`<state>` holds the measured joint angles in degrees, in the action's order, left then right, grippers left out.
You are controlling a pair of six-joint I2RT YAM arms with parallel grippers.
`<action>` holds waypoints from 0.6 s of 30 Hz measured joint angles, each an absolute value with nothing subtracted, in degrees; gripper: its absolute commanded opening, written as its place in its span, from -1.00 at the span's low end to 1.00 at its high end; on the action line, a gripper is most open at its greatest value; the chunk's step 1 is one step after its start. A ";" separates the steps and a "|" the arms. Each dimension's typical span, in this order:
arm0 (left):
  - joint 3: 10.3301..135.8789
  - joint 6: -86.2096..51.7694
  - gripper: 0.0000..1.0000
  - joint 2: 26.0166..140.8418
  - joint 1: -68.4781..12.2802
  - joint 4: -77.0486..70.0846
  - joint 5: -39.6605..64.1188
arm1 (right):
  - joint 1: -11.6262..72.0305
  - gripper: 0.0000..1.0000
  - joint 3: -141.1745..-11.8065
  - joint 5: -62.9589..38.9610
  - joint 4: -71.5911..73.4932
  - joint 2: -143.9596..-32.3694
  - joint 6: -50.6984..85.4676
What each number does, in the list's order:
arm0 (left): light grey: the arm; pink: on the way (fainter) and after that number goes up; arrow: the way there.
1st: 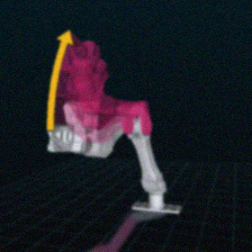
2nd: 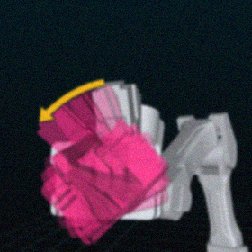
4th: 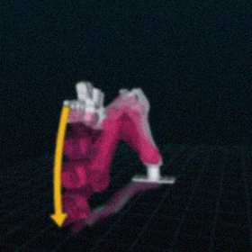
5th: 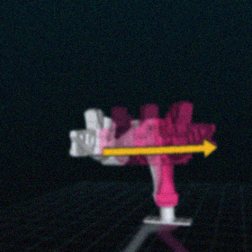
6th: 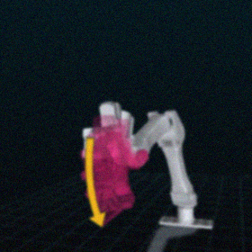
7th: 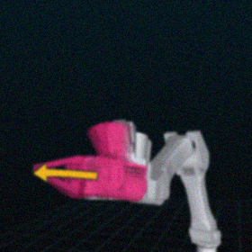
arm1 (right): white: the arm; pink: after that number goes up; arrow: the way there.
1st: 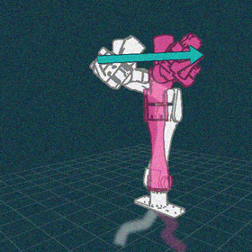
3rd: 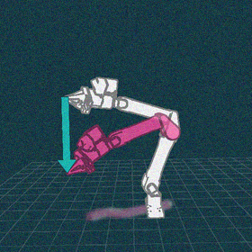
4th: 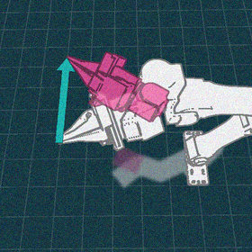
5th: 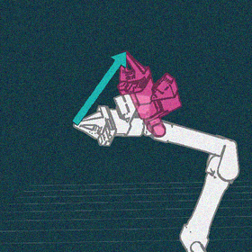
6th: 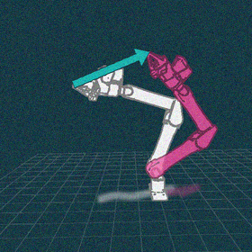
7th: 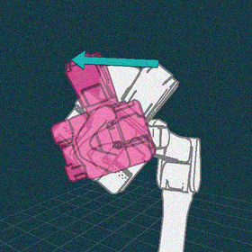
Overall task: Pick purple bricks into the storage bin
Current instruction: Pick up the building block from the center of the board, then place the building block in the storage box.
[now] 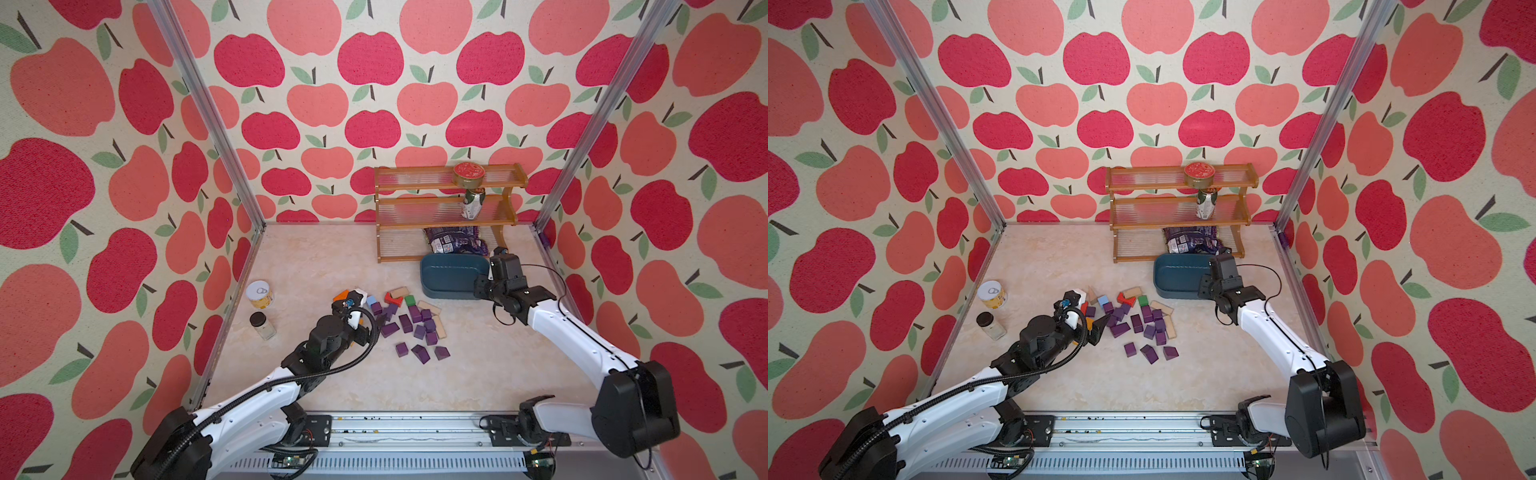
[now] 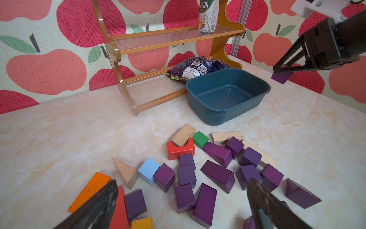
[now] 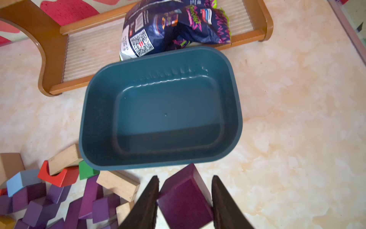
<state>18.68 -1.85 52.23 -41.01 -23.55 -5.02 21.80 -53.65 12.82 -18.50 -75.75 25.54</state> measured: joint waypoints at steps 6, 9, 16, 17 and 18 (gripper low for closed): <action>18.68 -1.85 0.99 52.16 -41.01 -23.35 -5.04 | 21.80 -0.33 -62.52 14.04 -18.55 -85.38 23.42; 18.68 -1.85 0.99 52.12 -41.01 -23.33 -5.04 | 21.80 -0.33 -67.31 14.09 -18.31 -92.03 22.96; 18.68 -1.83 0.99 51.27 -41.01 -22.52 -5.06 | 21.80 -0.34 -74.48 13.87 -18.02 -103.63 22.57; 18.68 -1.83 0.99 51.27 -41.01 -22.52 -5.06 | 21.80 -0.34 -75.31 13.85 -18.04 -104.68 22.57; 18.68 -1.83 0.99 51.27 -41.01 -22.48 -5.06 | 21.80 -0.34 -76.27 13.58 -17.91 -106.10 22.59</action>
